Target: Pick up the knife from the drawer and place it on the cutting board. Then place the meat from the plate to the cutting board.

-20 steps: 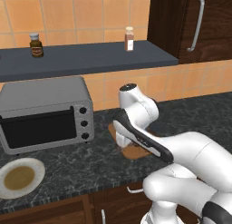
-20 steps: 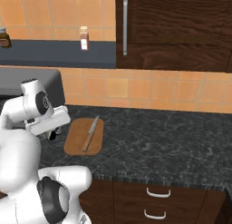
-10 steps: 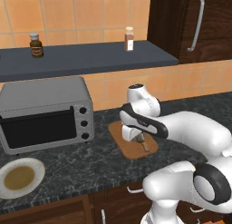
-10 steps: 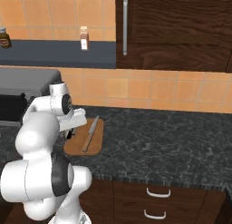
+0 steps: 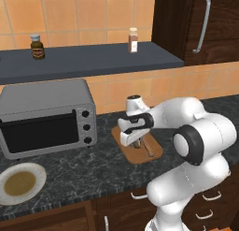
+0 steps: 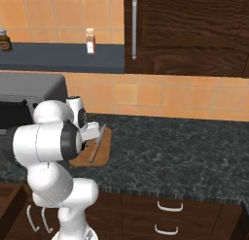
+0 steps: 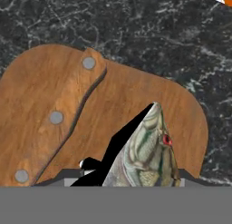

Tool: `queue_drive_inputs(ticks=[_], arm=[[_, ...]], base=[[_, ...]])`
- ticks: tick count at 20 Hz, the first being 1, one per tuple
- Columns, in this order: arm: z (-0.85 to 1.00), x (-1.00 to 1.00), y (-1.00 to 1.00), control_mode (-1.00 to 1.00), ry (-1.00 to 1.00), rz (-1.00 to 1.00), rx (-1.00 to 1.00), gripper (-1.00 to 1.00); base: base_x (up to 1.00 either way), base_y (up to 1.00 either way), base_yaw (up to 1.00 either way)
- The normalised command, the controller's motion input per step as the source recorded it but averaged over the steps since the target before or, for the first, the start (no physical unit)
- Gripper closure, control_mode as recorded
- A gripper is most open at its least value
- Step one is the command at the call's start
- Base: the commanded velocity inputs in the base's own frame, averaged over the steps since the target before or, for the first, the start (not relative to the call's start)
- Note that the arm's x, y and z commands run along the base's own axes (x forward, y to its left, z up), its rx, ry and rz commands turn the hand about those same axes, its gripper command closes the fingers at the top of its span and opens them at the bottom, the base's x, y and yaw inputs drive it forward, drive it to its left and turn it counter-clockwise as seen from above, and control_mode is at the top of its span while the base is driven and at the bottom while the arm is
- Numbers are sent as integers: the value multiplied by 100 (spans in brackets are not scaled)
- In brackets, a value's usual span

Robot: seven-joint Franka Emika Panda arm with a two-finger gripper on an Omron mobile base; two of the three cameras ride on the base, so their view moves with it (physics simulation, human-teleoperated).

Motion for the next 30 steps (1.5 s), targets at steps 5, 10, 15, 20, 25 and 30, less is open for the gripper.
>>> queue_drive_inputs(ticks=[5,10,15,20,25,30], arm=[[-26,27,7,-100,-2,-1,0,-100],[3,0,0,-100,-4,-4,3,-100],[9,-26,-25,-100,-12,-4,9,-100],[53,-98,-85,-100,-52,-2,32,-100],[67,-100,-91,-100,-68,0,38,-100],[69,-100,-86,-100,-73,0,36,-100]], base=[[0,0,0],[0,0,0],[0,0,0],[0,0,0],[0,0,0],[0,0,0]])
